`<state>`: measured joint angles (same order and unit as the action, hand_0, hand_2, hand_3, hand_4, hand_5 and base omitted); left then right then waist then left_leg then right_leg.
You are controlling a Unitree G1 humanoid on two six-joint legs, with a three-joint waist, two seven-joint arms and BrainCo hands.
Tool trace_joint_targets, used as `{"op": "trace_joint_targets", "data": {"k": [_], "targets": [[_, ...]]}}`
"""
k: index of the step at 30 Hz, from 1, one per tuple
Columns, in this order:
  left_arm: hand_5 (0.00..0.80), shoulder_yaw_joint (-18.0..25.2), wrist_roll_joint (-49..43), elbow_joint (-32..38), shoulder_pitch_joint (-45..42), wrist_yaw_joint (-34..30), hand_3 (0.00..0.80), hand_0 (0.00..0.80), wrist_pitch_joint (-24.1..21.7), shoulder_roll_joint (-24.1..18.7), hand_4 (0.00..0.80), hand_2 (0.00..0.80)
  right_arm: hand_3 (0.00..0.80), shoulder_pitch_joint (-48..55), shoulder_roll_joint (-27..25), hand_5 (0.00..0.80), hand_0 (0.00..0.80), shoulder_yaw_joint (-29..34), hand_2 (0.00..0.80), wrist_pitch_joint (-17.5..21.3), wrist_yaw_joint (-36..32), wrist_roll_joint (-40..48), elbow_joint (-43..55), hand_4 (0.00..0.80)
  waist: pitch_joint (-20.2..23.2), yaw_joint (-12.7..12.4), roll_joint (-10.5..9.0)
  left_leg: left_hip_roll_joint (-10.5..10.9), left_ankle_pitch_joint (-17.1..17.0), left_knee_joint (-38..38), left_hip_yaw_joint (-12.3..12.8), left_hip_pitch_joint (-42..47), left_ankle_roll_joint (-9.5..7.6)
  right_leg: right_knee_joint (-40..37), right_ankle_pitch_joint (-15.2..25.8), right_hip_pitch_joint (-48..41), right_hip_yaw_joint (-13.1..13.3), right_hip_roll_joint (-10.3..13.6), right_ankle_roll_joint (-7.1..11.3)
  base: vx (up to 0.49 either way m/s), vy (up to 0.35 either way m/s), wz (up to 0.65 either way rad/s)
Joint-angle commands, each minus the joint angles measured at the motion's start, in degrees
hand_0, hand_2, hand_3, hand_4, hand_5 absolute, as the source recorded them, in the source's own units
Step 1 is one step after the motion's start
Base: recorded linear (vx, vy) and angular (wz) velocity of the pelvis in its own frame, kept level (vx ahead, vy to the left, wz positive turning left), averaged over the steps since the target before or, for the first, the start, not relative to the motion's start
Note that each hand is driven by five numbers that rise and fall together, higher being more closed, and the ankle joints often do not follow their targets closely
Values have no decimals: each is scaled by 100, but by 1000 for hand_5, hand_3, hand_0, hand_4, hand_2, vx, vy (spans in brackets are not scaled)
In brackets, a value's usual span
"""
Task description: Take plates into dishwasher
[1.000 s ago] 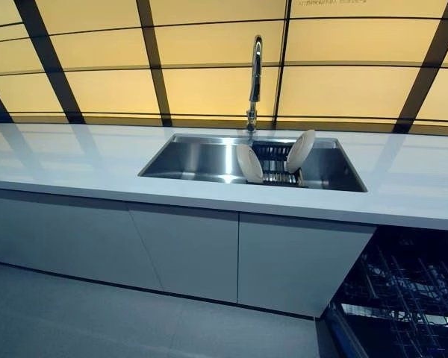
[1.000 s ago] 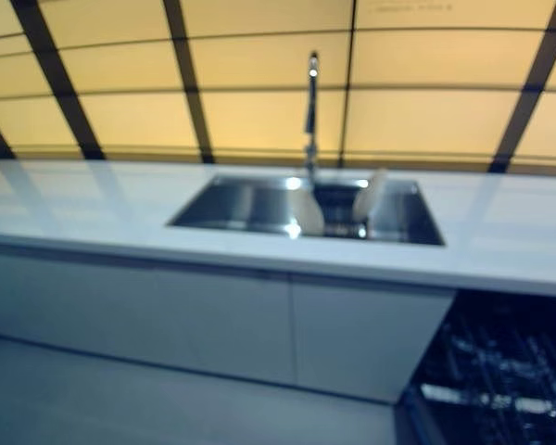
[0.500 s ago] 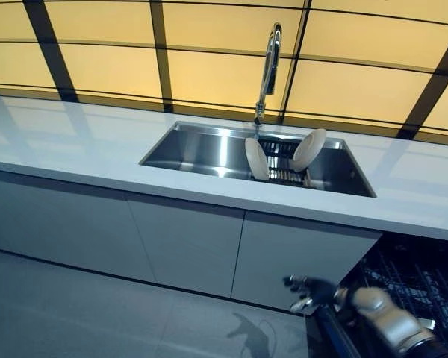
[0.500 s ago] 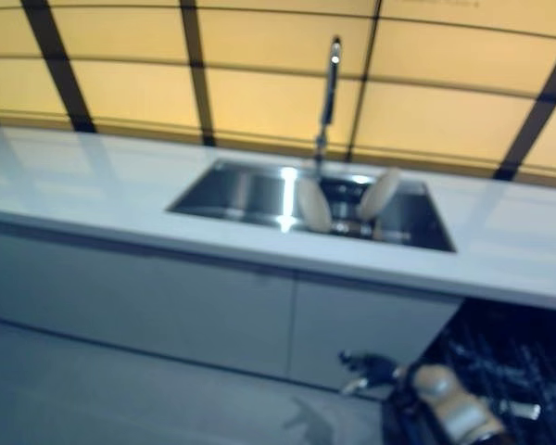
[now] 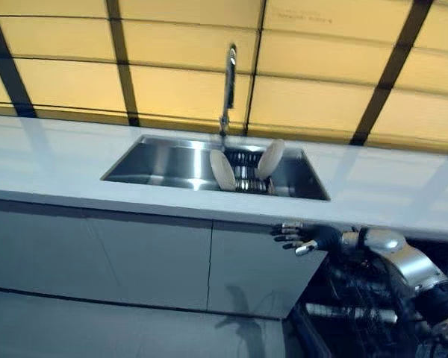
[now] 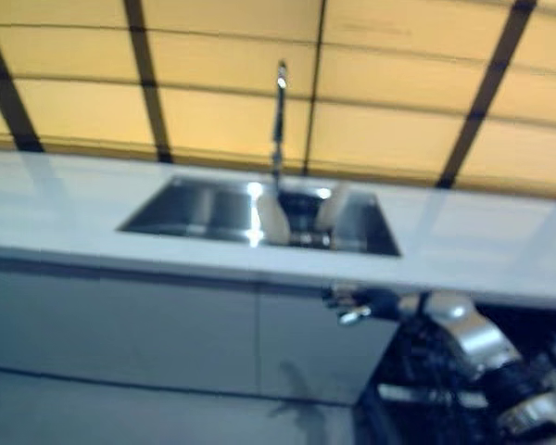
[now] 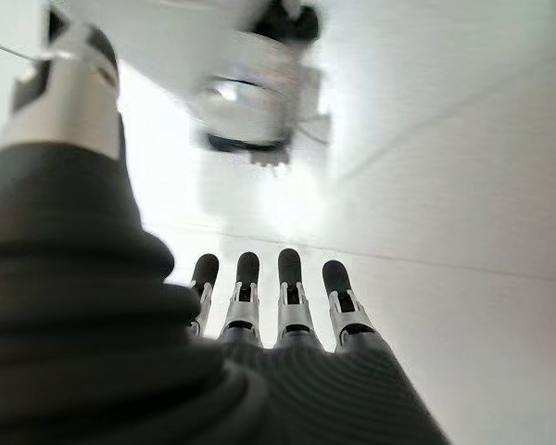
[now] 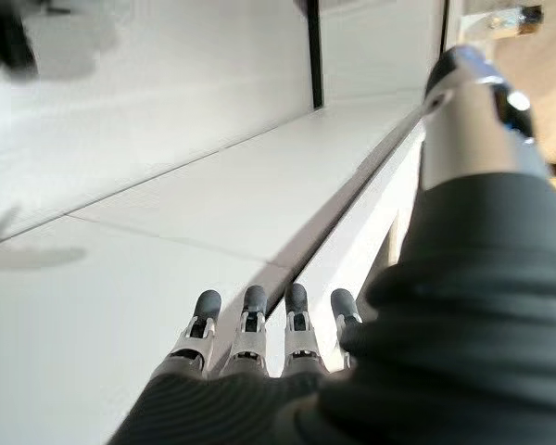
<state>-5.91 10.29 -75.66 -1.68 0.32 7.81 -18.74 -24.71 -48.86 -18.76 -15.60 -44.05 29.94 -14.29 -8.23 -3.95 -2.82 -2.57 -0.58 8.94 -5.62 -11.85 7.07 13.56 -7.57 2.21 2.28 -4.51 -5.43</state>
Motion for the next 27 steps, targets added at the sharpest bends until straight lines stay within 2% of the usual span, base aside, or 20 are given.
{"op": "trace_joint_targets", "data": {"k": [1,3,6,8,12,20,22,27], "targets": [[0,-42,109,-49,-19,64,0,0,-123,-260,0,0,0,-458,65,0,0,356,0,310,69,617,-64,0,314,-100,-290,427,-802,-527,524,53,-522,-894,335,-1286,333,441,754,178,98,-72],[0,-30,157,-40,20,8,0,0,-75,-309,0,0,0,-367,55,0,0,460,0,278,139,679,37,0,434,-50,-309,421,-685,-698,472,305,-576,-938,387,-1260,211,576,851,171,81,-17],[0,-67,58,-50,79,9,0,0,-107,-338,0,0,0,-214,100,0,0,766,0,479,350,677,-119,0,620,26,-313,354,-565,-910,509,626,-636,-1053,469,-1172,-56,720,917,149,26,1],[0,-149,43,-37,143,-18,0,0,-113,-339,0,0,0,-159,132,0,0,992,0,643,833,738,-204,0,710,56,-336,340,-515,-874,549,599,-636,-1153,515,-1134,-170,773,920,96,-12,4],[0,-200,-60,-8,143,-80,0,0,-88,-240,0,0,0,-149,141,0,0,1268,0,866,1364,548,-284,0,740,38,-355,342,-443,-797,574,526,-637,-1273,538,-1171,-230,828,957,59,-16,-2],[0,-292,-61,-59,172,-36,0,0,-80,-88,0,0,0,-538,6,0,0,1492,0,897,2003,815,-232,0,741,30,-407,263,-331,-687,614,494,-602,-1320,545,-1174,-235,878,1013,50,-3,-2],[0,-324,-63,-84,191,-22,0,0,-77,-91,0,0,0,-782,-218,0,0,1460,0,890,2260,823,-339,0,748,30,-419,249,-304,-699,580,539,-597,-1301,542,-1143,-247,882,1014,48,5,0],[0,-390,-31,-81,228,27,0,0,-46,-70,0,0,0,-1341,-651,0,0,1243,0,1005,2933,215,-698,0,739,13,-460,238,-193,-543,538,538,-570,-1273,553,-1090,-284,915,1008,40,15,1]]}}
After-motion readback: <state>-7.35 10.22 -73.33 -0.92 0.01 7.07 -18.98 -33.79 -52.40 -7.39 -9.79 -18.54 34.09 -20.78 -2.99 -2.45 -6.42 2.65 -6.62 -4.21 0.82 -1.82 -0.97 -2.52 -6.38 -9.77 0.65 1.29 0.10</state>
